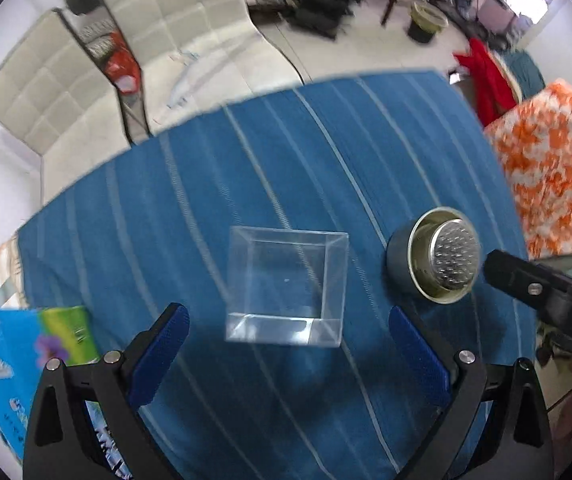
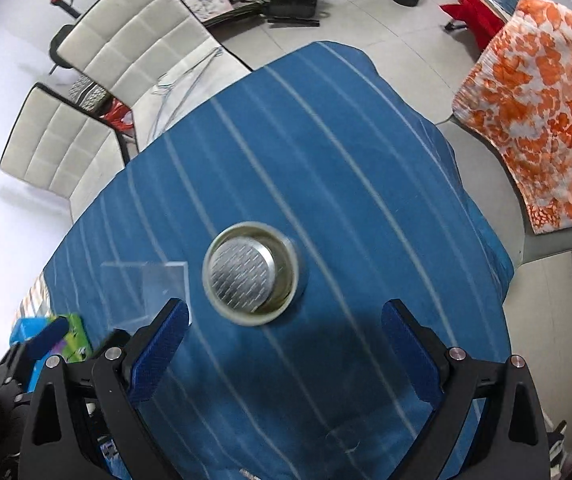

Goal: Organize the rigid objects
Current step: 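Grasp the clear cube with the left gripper while the right gripper grasps the silver tin, then carry the clear cube and silver tin over the blue box with both grippers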

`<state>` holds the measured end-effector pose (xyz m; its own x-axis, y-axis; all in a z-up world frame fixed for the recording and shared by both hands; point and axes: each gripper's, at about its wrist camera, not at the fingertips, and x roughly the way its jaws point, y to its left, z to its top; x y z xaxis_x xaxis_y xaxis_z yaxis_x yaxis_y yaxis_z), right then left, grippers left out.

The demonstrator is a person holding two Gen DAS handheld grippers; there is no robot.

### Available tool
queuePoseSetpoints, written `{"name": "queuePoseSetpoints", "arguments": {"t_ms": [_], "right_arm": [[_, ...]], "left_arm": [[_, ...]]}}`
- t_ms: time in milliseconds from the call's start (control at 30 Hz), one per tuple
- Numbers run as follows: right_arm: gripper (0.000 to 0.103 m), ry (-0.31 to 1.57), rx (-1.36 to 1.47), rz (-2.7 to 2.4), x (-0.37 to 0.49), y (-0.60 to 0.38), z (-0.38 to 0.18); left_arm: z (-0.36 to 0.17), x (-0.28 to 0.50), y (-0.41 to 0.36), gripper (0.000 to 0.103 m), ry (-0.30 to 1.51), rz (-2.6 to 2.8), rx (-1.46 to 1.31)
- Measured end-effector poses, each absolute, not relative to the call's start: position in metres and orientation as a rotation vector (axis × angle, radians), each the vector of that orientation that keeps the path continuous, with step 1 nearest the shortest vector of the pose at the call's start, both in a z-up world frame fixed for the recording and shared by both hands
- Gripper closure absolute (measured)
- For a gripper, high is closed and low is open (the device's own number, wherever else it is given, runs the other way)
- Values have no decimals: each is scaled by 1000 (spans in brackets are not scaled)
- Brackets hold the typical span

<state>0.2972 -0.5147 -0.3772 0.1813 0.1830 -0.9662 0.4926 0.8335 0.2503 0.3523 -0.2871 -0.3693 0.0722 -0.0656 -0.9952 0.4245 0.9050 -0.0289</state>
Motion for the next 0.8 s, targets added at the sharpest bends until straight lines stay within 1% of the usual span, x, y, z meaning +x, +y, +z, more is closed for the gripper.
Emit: {"name": "queuePoseSetpoints", "arguments": {"t_ms": [100, 133, 167, 267, 367, 467, 533, 633, 800], "right_arm": [[4, 1407, 607, -236, 303, -522, -387], [4, 1412, 609, -233, 304, -522, -391], [4, 1418, 607, -228, 307, -522, -394], [4, 1432, 594, -209, 312, -514, -398], [4, 1455, 547, -195, 322, -502, -407], [4, 1472, 523, -185, 330, -494, -416], [4, 1489, 510, -184, 335, -487, -425], [4, 1518, 509, -178, 341, -480, -438], [4, 1546, 508, -195, 347, -477, -453]], "left_arm": [[-388, 363, -294, 1, 1500, -376, 311], [-392, 367, -293, 15, 1505, -379, 289], [-394, 370, -289, 38, 1511, -372, 265], [-394, 374, -275, 39, 1531, -314, 188], [-391, 370, -256, 39, 1512, -208, 202], [-396, 365, -241, 39, 1522, -181, 152], [-406, 363, -239, 39, 1555, -179, 134], [-411, 357, -237, 40, 1534, -177, 121], [-424, 358, -241, 39, 1561, -181, 159]]}}
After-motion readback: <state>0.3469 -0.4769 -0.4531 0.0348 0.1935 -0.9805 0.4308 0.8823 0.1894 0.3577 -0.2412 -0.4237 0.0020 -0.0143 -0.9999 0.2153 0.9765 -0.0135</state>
